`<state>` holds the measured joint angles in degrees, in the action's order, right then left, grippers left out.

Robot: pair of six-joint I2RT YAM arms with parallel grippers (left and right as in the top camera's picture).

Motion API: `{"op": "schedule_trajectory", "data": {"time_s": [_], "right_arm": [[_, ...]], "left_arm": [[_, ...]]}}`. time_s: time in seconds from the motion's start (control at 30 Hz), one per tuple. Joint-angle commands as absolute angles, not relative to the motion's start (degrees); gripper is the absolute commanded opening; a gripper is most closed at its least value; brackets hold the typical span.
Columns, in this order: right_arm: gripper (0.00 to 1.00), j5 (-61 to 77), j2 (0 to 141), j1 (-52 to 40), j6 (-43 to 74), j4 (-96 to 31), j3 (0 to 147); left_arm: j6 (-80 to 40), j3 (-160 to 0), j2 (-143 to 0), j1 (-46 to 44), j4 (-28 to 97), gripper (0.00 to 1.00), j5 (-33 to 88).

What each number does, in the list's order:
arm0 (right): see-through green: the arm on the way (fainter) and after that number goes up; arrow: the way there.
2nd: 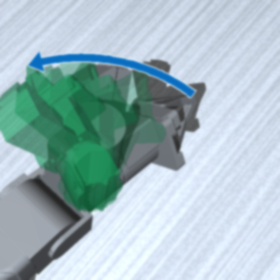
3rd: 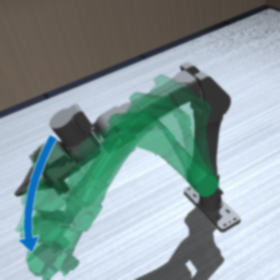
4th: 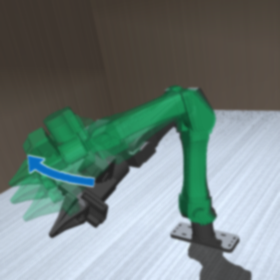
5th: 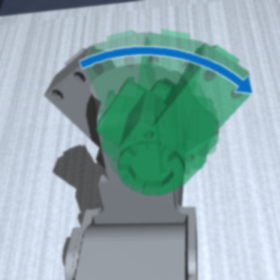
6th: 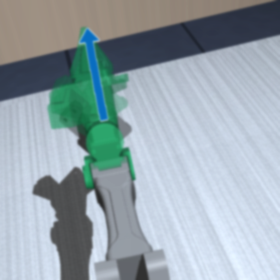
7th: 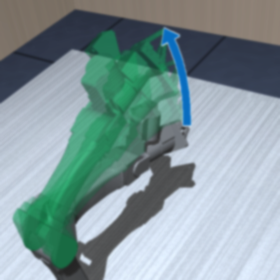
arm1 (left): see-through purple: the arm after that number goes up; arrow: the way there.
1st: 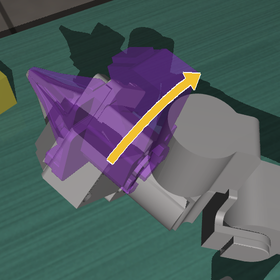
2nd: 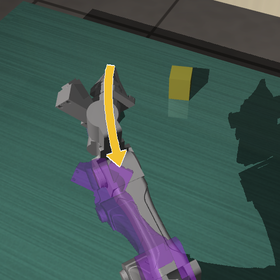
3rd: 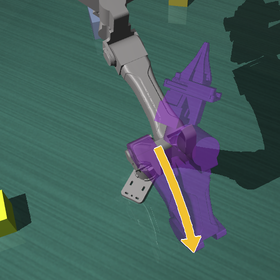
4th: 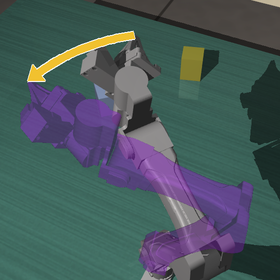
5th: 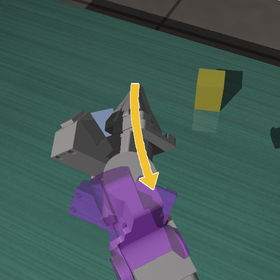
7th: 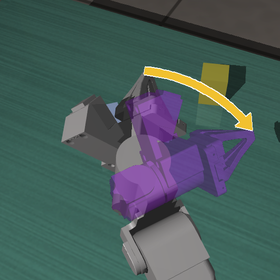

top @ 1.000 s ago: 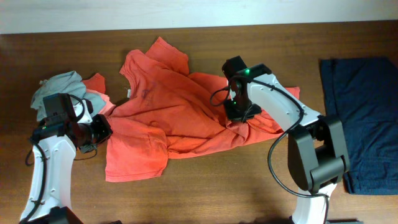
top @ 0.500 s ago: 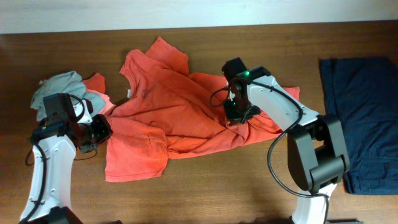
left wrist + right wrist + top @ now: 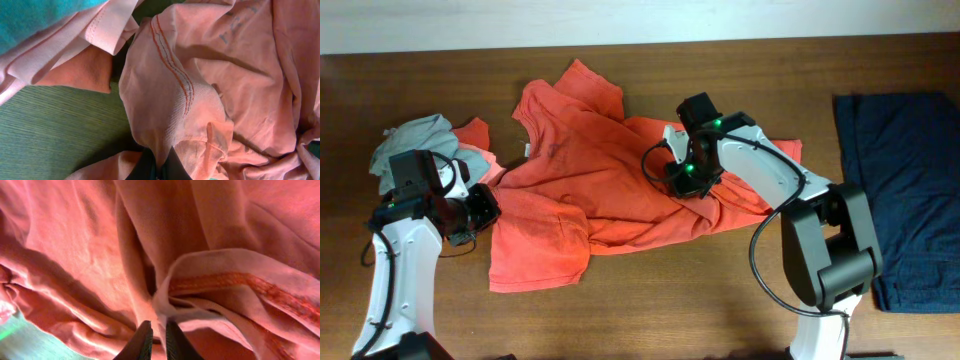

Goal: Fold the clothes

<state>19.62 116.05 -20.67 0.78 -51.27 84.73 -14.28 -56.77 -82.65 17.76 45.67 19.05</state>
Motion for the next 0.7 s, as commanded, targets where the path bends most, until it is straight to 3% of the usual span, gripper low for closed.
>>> {"op": "schedule_trajectory", "data": {"time_s": [0.0,0.37,0.43,0.47,0.5,0.67], "right_arm": [[0.16,15.0,115.8,-18.0,0.5,-52.8,84.4],[0.18,13.8,115.8,-12.4,0.9,-54.0,84.4],[0.22,13.9,115.8,-12.4,0.9,-54.0,84.4],[0.33,13.9,115.8,-12.4,0.9,-54.0,84.4],[0.37,13.9,115.8,-12.4,0.9,-54.0,84.4],[0.39,16.5,115.8,-12.4,0.9,-53.7,84.4]], "left_arm": [[-13.1,-56.5,-82.1,17.6,45.5,0.01,18.6],[-13.1,-56.5,-82.1,17.6,45.5,0.01,18.6],[-13.1,-56.5,-82.1,17.6,45.5,0.01,18.7],[-13.1,-56.5,-82.1,17.6,45.5,0.01,18.7],[-13.1,-56.5,-82.1,17.6,45.5,0.01,18.7],[-13.1,-56.5,-82.1,17.6,45.5,0.01,18.6]]}}
